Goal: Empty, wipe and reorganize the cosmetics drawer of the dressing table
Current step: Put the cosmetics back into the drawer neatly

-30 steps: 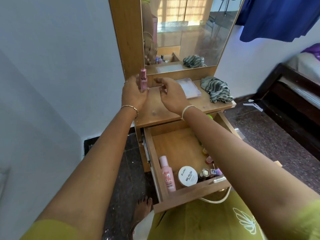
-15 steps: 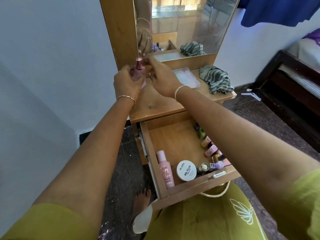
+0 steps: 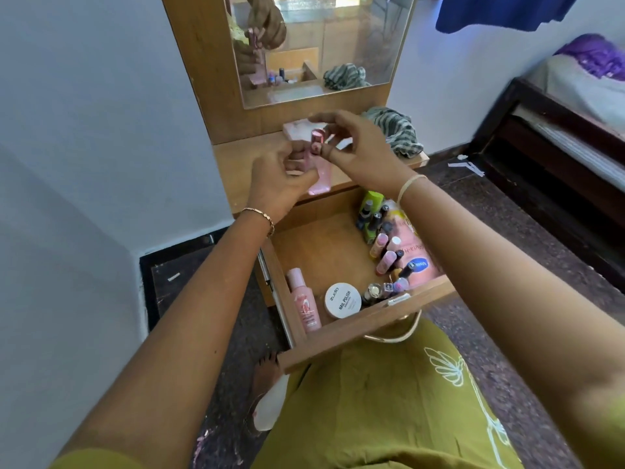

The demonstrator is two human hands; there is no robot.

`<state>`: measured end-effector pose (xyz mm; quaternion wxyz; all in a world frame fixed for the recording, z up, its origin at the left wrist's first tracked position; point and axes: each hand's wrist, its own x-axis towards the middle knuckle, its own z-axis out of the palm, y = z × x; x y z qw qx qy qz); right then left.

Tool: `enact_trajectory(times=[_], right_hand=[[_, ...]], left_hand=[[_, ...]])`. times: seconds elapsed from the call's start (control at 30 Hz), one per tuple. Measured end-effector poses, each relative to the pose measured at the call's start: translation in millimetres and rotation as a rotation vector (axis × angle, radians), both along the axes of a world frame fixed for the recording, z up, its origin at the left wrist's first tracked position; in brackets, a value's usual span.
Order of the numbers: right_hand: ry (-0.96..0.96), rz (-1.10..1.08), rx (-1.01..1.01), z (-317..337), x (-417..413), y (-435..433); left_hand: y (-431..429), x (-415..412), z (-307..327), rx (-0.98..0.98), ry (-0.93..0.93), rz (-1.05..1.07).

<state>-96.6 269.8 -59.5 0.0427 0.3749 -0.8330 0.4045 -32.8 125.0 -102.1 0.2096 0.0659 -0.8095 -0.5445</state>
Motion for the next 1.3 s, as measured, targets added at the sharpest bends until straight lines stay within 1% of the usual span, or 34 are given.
enact_trajectory(times=[0.13, 0.23, 0.47, 0.57, 0.7, 0.83, 1.1, 1.3], right_hand=[[-0.040, -0.036, 0.091, -21, 14, 44], [-0.052, -0.095, 0.168, -41, 26, 72], [-0.055, -0.120, 0.345, -62, 55, 102], [-0.062, -0.125, 0.443, -64, 61, 106], [-0.085, -0.123, 0.511, -70, 64, 106], [-0.076, -0.135, 0.496, -75, 66, 108], [-0.096, -0.121, 0.499, -70, 66, 116], [-0.175, -0.066, 0.451, -68, 59, 115]], left_hand=[[23, 17, -12, 0.036, -0.106, -0.262], [45, 28, -25, 0.105, -0.191, -0.358], [72, 46, -55, 0.089, -0.367, -0.368], [76, 49, -66, 0.035, -0.405, -0.364], [76, 49, -78, -0.025, -0.445, -0.372], [79, 48, -84, -0.075, -0.469, -0.371], [83, 50, -85, -0.062, -0.501, -0.388], [79, 51, -84, -0.047, -0.524, -0.377]])
